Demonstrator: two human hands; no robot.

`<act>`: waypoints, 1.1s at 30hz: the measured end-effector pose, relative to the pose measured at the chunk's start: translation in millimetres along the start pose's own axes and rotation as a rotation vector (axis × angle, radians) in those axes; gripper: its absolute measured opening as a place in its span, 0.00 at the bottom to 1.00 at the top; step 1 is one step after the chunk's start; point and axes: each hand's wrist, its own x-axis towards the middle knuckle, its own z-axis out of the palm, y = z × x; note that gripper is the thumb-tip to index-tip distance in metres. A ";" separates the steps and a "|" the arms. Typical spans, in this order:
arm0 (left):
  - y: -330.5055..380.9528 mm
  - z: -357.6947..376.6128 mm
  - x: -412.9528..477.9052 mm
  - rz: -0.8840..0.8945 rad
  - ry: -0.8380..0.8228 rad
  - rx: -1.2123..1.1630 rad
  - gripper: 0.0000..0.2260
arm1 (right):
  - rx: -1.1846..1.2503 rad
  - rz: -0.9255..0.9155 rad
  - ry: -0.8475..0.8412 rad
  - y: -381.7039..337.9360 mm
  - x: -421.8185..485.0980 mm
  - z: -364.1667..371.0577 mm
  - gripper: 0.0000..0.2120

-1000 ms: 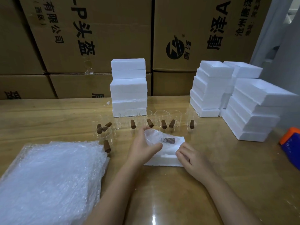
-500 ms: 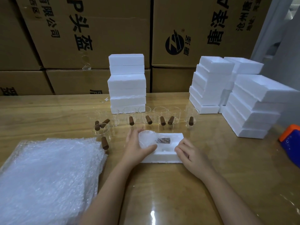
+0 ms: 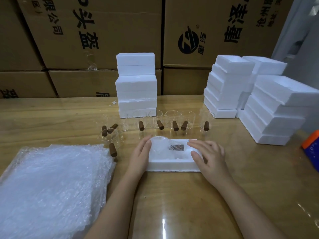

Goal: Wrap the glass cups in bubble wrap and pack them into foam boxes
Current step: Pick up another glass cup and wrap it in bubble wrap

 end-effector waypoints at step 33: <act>-13.5 -1.6 -1.9 -0.051 0.395 0.202 0.14 | 0.234 0.280 -0.068 5.0 -3.3 11.6 0.24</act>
